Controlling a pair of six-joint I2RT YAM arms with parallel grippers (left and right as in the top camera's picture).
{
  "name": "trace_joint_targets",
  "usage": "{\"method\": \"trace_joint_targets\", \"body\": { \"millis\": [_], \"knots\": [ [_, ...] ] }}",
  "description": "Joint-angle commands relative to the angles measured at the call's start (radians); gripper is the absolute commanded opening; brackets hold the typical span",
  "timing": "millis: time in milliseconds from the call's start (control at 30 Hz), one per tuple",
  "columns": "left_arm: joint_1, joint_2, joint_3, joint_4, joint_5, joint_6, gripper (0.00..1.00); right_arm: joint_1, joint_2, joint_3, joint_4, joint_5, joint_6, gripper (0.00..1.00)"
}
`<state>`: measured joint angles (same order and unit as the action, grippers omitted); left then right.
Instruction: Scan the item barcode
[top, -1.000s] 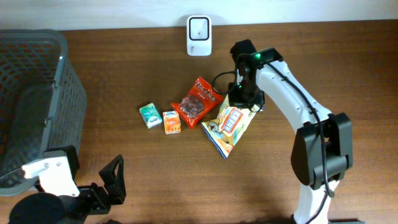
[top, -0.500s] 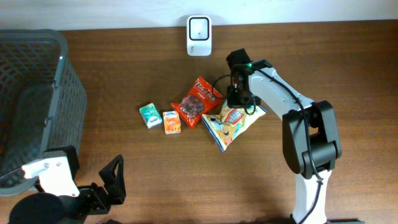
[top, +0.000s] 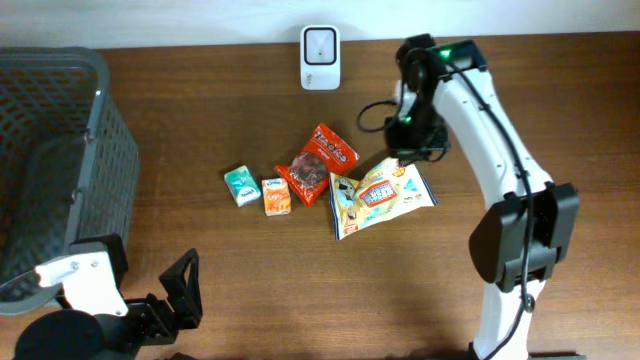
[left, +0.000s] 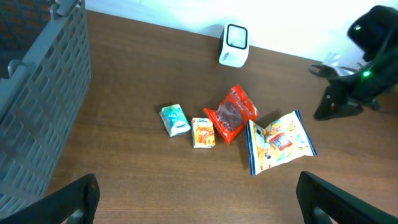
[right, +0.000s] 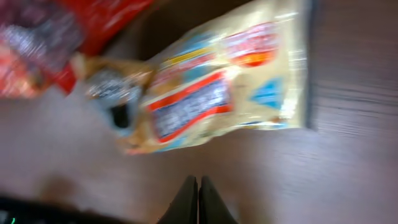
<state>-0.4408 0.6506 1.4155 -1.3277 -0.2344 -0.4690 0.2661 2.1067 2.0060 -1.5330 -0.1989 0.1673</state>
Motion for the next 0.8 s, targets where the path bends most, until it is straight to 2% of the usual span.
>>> {"method": "trace_joint_targets", "body": {
  "millis": [0,167,333,433,567,767],
  "knots": [
    [0.005,0.0,-0.003,0.002,0.007,-0.009,0.99,0.082,0.01,-0.061,0.03,-0.088,-0.061,0.04],
    [0.005,0.0,-0.003,0.002,0.007,-0.009,0.99,0.163,0.011,-0.222,0.184,-0.017,0.054,0.04],
    [0.005,0.0,-0.003,0.002,0.007,-0.009,0.99,0.2,0.011,-0.431,0.452,-0.029,0.1,0.04],
    [0.005,0.0,-0.003,0.002,0.007,-0.009,0.99,0.211,0.011,-0.493,0.547,-0.032,0.145,0.04],
    [0.005,0.0,-0.003,0.002,0.007,-0.009,0.99,0.204,-0.003,-0.459,0.515,-0.035,0.156,0.04],
    [0.005,0.0,-0.003,0.002,0.007,-0.009,0.99,0.121,-0.042,-0.224,0.296,0.057,0.151,0.04]
  ]
}}
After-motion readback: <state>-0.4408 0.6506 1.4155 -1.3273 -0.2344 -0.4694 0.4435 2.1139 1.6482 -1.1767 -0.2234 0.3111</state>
